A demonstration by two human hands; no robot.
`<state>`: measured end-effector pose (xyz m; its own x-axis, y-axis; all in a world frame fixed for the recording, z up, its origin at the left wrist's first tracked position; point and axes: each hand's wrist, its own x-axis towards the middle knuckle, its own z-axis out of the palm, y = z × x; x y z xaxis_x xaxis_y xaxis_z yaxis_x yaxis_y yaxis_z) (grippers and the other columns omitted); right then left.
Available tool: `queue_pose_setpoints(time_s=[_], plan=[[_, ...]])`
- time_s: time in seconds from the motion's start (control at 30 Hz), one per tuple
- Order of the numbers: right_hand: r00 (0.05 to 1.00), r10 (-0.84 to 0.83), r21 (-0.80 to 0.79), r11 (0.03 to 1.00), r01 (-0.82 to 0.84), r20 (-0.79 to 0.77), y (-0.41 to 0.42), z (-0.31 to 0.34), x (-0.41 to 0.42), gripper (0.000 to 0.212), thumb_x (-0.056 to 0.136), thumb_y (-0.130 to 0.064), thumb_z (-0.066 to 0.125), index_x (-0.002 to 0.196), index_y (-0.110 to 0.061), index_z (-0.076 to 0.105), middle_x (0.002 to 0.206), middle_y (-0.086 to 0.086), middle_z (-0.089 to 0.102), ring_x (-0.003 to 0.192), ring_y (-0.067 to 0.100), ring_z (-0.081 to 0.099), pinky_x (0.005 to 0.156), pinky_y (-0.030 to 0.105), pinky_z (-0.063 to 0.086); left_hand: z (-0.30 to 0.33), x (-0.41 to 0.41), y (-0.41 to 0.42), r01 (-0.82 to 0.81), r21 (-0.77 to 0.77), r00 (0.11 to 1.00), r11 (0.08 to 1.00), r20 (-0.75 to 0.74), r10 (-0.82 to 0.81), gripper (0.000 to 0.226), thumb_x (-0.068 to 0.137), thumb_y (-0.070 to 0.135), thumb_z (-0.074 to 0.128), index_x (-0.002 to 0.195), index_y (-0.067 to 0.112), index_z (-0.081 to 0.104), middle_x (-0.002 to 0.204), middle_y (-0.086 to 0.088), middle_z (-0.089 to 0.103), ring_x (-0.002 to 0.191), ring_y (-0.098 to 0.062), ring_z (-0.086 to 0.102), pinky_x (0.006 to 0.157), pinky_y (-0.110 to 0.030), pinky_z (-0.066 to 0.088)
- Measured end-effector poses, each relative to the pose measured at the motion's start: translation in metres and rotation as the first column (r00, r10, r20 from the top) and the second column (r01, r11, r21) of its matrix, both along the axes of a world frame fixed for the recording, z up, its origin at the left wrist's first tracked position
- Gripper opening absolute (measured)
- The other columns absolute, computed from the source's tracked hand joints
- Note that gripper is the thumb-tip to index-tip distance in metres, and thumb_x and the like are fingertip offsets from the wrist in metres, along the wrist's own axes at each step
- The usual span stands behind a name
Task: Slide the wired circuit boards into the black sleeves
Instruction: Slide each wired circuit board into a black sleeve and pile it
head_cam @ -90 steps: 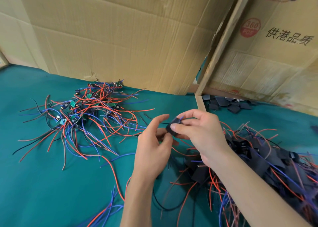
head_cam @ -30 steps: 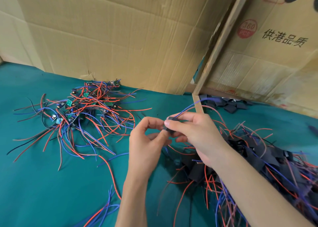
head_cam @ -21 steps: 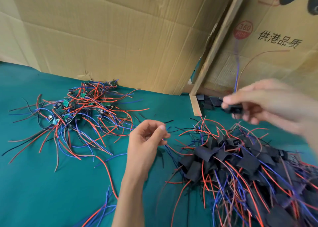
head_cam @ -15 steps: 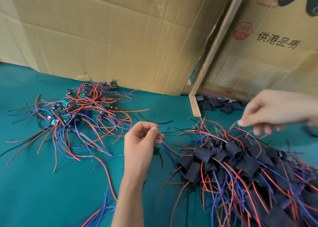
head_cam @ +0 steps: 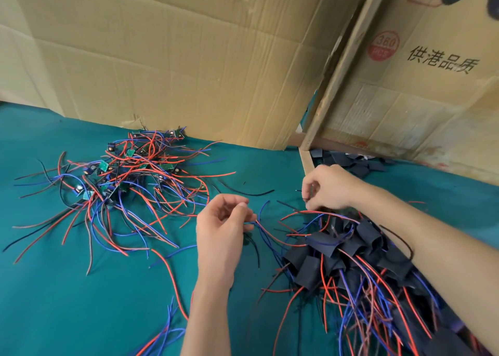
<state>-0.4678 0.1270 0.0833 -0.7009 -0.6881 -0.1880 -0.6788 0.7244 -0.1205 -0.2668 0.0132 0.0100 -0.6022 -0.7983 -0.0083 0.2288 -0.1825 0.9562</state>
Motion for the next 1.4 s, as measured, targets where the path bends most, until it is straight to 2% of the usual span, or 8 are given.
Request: queue_pose_setpoints(time_s=[0.1,0.27,0.53,0.6,0.7,0.93,1.27,1.4], plan=[[0.999,-0.038,-0.302,0.953,0.038,0.005,0.003,0.019,0.006,0.017,0.072,-0.02,0.088,0.067,-0.025,0.073,0.065,-0.01,0.069,0.068,0.011,0.062,0.058,0.013,0.044,0.002,0.001,-0.001,0.014,0.026,1.0,1.0,-0.022,-0.013,0.017,0.094,-0.003,0.056,0.087,0.008,0.068,0.072,-0.007,0.069,0.073,-0.02,0.072,0.058,-0.023,0.054],[0.977,0.185,-0.645,0.761,-0.075,0.105,-0.003,0.05,0.056,0.012,0.076,-0.012,0.086,0.074,-0.017,0.075,0.067,-0.003,0.073,0.061,0.009,0.062,0.068,0.033,0.052,0.012,0.003,0.003,0.187,0.153,0.978,0.97,-0.122,-0.169,0.018,0.102,0.009,0.053,0.096,0.005,0.069,0.084,-0.014,0.075,0.075,-0.02,0.074,0.059,-0.022,0.056],[0.895,0.418,-0.449,0.836,-0.314,0.153,-0.016,0.038,0.108,0.021,0.068,-0.007,0.085,0.08,-0.021,0.074,0.073,-0.008,0.072,0.072,0.004,0.064,0.073,0.016,0.049,0.015,0.007,0.005,0.364,0.227,0.918,0.903,-0.251,-0.307,0.023,0.097,0.018,0.055,0.096,0.003,0.072,0.091,-0.016,0.073,0.068,-0.016,0.064,0.059,-0.022,0.057],[0.895,0.365,-0.454,0.863,-0.223,0.255,-0.019,0.043,0.083,0.021,0.071,-0.006,0.084,0.079,-0.024,0.075,0.077,-0.005,0.076,0.072,0.003,0.067,0.074,0.024,0.054,0.012,0.005,0.005,0.34,0.216,0.932,0.915,-0.211,-0.296,0.018,0.099,0.011,0.054,0.104,0.001,0.067,0.092,-0.017,0.075,0.071,-0.019,0.072,0.061,-0.023,0.058],[0.996,0.087,-0.405,0.91,-0.085,-0.015,-0.024,0.039,0.016,0.012,0.078,-0.012,0.076,0.078,-0.023,0.077,0.074,-0.009,0.073,0.072,0.004,0.066,0.072,0.024,0.046,0.01,0.004,0.006,0.314,0.19,0.942,0.93,-0.184,-0.281,0.015,0.101,0.004,0.051,0.111,0.004,0.062,0.098,-0.022,0.075,0.076,-0.029,0.075,0.06,-0.027,0.059],[0.966,-0.257,0.05,0.965,0.257,-0.007,0.001,-0.018,-0.084,0.059,0.097,-0.013,0.053,0.152,-0.032,0.045,0.16,0.006,0.042,0.14,0.032,0.045,0.099,0.029,0.041,0.009,0.004,0.007,0.284,0.052,0.951,0.958,-0.144,-0.274,0.013,0.104,0.005,0.047,0.104,0.014,0.037,0.101,-0.017,0.075,0.073,-0.035,0.075,0.048,-0.029,0.056],[0.941,-0.31,-0.036,0.951,0.308,-0.135,0.005,-0.024,-0.07,0.006,0.086,-0.013,0.065,0.086,-0.019,0.063,0.113,0.019,0.061,0.105,0.038,0.061,0.075,0.033,0.044,0.008,0.004,0.008,0.259,0.034,0.963,0.965,-0.083,-0.256,0.011,0.105,0.007,0.048,0.097,0.01,0.04,0.098,-0.013,0.077,0.073,-0.032,0.075,0.047,-0.028,0.055],[0.934,-0.346,-0.361,0.884,0.295,-0.084,0.008,0.017,-0.036,0.006,0.08,-0.018,0.073,0.075,-0.014,0.072,0.085,0.016,0.071,0.086,0.033,0.066,0.072,0.029,0.046,0.009,0.003,0.005,0.242,0.106,0.96,0.964,-0.168,-0.223,0.012,0.105,0.004,0.046,0.094,0.008,0.048,0.102,-0.019,0.075,0.085,-0.033,0.075,0.063,-0.029,0.06]])
